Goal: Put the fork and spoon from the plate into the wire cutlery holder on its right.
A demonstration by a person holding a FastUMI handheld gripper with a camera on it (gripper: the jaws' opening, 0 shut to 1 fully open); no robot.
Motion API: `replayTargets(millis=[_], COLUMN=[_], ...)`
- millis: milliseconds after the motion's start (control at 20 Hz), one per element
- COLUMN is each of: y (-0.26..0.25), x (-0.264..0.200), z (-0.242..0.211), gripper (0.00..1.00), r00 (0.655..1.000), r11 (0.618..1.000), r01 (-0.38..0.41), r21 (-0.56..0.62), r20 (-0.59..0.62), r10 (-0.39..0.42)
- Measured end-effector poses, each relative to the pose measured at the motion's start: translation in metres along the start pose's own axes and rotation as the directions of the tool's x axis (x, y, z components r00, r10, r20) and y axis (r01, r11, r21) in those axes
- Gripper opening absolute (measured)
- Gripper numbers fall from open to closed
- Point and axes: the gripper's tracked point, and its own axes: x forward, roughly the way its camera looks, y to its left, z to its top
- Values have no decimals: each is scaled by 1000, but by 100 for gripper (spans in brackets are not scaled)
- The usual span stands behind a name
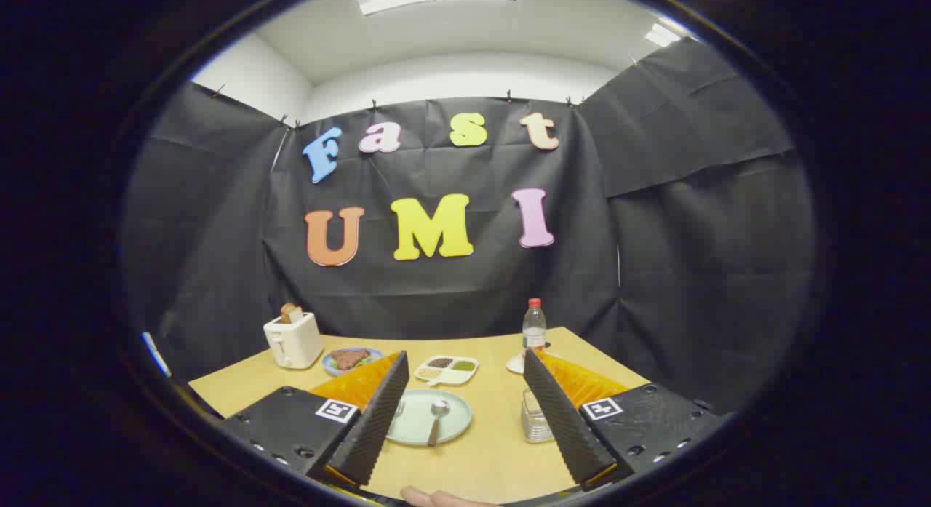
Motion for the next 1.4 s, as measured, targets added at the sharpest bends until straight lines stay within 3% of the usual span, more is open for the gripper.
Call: replayTargets(millis=[650,850,1150,1400], y=[0,-1,20,34], x=[12,24,65,115], z=[-14,-22,-47,-86], gripper=[96,96,96,96], r00=[1000,998,984,940], r11=[1000,1000,998,996], r01=[-3,13,-40,-60], r21=[19,-23,-51,-60], r20=[-31,-60,-173,-340], r10=[4,-14,30,36])
